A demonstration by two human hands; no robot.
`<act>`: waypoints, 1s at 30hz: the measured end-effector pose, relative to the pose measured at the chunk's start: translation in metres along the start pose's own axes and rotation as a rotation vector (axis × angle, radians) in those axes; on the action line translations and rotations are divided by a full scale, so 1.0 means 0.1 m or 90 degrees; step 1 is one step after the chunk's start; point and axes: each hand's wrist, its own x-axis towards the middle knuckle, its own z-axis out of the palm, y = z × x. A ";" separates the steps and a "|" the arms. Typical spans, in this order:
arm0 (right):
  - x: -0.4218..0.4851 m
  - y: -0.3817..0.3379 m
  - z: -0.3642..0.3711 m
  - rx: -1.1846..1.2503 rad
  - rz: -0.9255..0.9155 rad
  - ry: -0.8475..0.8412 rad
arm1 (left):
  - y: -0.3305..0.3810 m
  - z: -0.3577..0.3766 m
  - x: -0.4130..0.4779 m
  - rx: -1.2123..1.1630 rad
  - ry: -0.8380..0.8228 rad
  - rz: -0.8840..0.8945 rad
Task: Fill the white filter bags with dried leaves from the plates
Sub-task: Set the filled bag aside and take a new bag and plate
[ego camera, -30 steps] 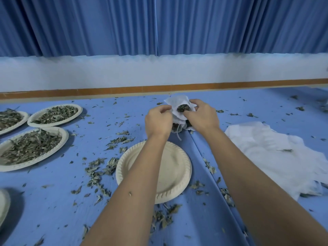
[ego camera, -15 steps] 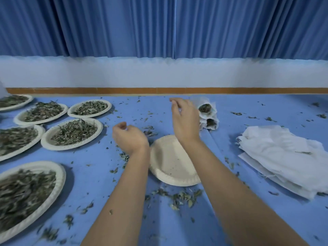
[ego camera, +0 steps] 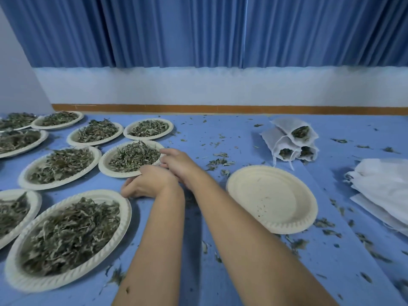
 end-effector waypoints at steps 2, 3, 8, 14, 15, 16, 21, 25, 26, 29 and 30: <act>0.03 -0.01 0.05 0.002 0.022 0.018 | -0.01 0.03 -0.01 0.006 -0.013 -0.011; 0.04 0.00 0.06 0.011 0.034 0.028 | -0.03 0.03 0.00 0.015 -0.026 -0.016; 0.04 0.02 -0.08 0.101 0.061 0.140 | -0.09 0.04 0.09 0.079 -0.072 -0.047; -0.01 0.05 -0.52 -0.061 0.037 0.259 | -0.12 0.06 0.17 0.212 -0.142 -0.051; -0.04 0.04 -0.57 -0.105 0.032 0.257 | -0.14 0.04 0.18 0.243 -0.180 -0.055; -0.10 0.02 -0.62 -0.134 0.028 0.257 | -0.16 0.03 0.15 0.265 -0.218 -0.052; -0.40 -0.05 -1.03 -0.124 -0.002 0.311 | -0.24 -0.07 -0.05 0.324 -0.314 0.097; -0.81 -0.02 -1.52 -0.143 -0.021 0.397 | -0.28 -0.17 -0.32 0.362 -0.452 0.175; -0.91 0.01 -1.62 -0.180 -0.017 0.415 | -0.29 -0.19 -0.38 0.391 -0.490 0.198; -1.17 0.15 -1.86 -0.309 0.021 0.432 | -0.37 -0.28 -0.55 0.493 -0.563 0.286; -1.23 0.21 -1.91 -0.346 0.042 0.435 | -0.39 -0.32 -0.59 0.522 -0.565 0.320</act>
